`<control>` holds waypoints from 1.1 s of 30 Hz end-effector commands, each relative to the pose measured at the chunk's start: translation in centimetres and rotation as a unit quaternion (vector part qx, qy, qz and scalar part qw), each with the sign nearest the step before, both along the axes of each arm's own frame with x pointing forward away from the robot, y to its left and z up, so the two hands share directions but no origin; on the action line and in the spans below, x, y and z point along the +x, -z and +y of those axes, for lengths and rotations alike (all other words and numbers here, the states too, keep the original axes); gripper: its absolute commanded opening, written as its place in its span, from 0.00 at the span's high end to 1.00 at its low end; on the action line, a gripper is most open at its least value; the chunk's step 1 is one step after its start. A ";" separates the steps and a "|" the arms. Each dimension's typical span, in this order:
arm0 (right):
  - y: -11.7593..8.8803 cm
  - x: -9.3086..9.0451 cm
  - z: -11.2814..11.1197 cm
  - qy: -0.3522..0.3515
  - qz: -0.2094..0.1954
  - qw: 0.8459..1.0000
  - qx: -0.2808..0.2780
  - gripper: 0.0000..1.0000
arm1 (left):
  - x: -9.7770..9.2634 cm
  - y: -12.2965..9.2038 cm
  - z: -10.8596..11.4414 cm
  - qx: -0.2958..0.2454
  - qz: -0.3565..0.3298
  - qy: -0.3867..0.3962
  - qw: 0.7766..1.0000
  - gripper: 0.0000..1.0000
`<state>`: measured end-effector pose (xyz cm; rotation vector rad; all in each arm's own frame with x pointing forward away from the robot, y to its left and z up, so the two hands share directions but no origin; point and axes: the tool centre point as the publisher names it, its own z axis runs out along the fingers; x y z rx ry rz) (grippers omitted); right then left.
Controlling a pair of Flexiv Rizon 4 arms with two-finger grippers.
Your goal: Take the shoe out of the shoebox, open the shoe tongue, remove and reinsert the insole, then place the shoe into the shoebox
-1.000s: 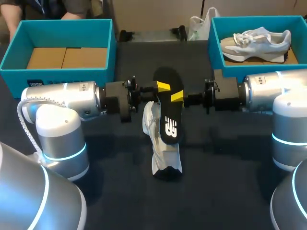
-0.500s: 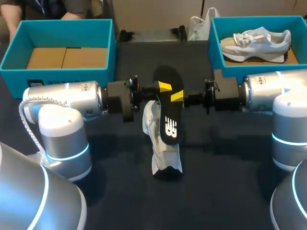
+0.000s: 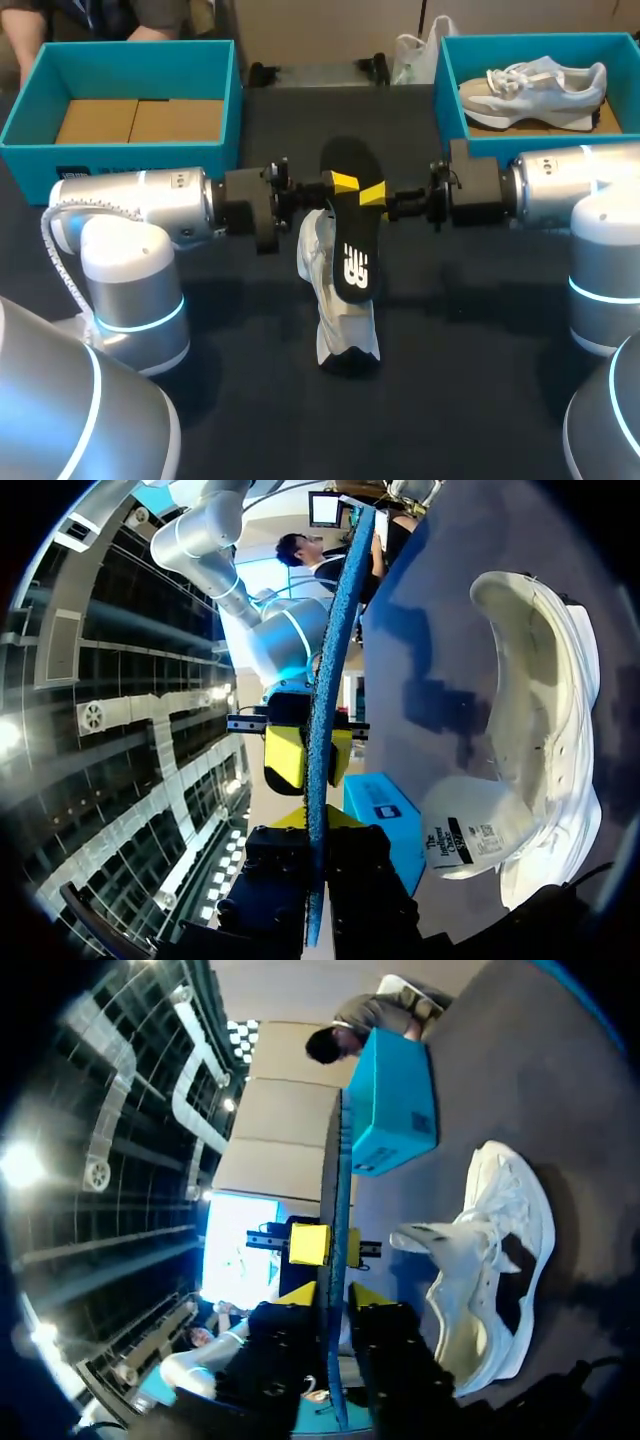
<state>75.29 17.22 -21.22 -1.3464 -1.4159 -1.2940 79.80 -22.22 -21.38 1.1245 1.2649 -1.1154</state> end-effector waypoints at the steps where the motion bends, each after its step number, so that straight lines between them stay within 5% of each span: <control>1: -1.1 -1.2 -1.3 0.022 -0.039 0.999 -0.019 0.00 | -0.4 -0.2 0.7 0.004 0.000 -0.003 1.000 1.00; 5: -1.9 -1.2 -2.7 0.022 -0.101 0.993 -0.052 0.00 | -0.5 -0.2 1.3 0.008 0.008 -0.004 1.000 1.00; 20: -1.9 -1.2 -2.7 0.022 -0.101 0.993 -0.052 0.00 | -4.2 0.2 5.8 0.025 0.075 0.023 0.997 1.00; 23: -2.5 -0.7 -3.9 -0.006 -0.149 0.984 -0.101 0.00 | -5.0 0.2 6.6 0.026 0.094 0.031 0.995 1.00; 26: -3.3 -0.5 -4.8 -0.060 -0.229 0.957 -0.169 0.00 | -5.9 0.2 7.2 0.032 0.132 0.061 0.989 1.00; 27: -3.5 -0.3 -4.8 -0.101 -0.231 0.947 -0.196 0.00 | -6.3 0.2 7.3 0.047 0.129 0.070 0.988 1.00; 33: -3.5 -0.3 -4.8 -0.101 -0.231 0.947 -0.196 0.00 | -6.3 0.2 7.3 0.047 0.129 0.070 0.988 1.00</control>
